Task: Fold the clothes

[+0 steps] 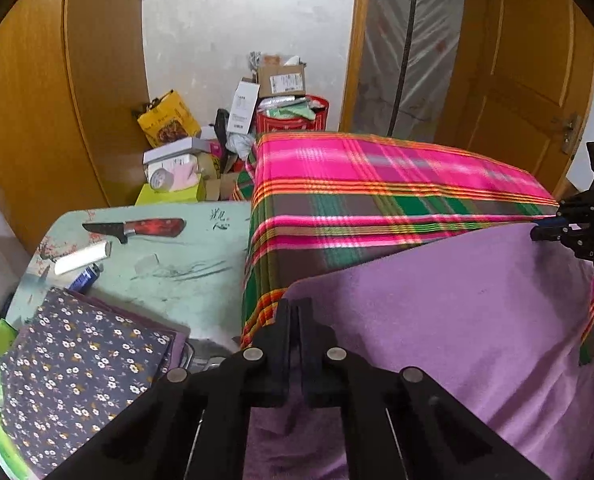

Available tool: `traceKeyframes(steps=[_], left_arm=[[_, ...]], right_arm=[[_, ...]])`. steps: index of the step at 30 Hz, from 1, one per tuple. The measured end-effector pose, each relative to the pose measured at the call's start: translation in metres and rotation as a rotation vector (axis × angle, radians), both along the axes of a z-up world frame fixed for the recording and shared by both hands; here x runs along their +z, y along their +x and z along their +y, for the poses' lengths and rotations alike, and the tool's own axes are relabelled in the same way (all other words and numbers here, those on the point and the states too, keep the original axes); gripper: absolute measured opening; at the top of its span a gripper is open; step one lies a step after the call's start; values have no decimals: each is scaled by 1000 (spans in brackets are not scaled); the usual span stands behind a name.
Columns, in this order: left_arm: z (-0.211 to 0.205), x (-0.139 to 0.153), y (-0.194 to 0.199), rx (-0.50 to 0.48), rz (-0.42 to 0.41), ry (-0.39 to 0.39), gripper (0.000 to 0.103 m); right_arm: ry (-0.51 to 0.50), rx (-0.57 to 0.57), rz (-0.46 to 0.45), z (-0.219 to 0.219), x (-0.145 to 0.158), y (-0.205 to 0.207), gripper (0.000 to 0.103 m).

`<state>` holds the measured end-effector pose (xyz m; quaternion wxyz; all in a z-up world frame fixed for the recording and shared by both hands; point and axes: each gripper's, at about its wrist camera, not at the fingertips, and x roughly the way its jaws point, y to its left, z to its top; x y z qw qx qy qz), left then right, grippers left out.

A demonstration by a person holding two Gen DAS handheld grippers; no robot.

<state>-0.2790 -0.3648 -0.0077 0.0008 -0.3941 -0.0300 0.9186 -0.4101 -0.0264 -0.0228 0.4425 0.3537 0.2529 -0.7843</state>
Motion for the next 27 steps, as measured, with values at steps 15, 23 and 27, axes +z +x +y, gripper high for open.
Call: traceKeyframes(steps=[15, 23, 27], left_arm=[[23, 50, 81, 8, 130, 26, 3], [43, 45, 150, 24, 173, 52, 3], [49, 32, 179, 39, 169, 79, 3]], right_arm=[[-96, -4, 72, 40, 47, 76, 5], [-111, 20, 93, 66, 51, 139, 5], [-98, 34, 81, 74, 37, 170, 5]])
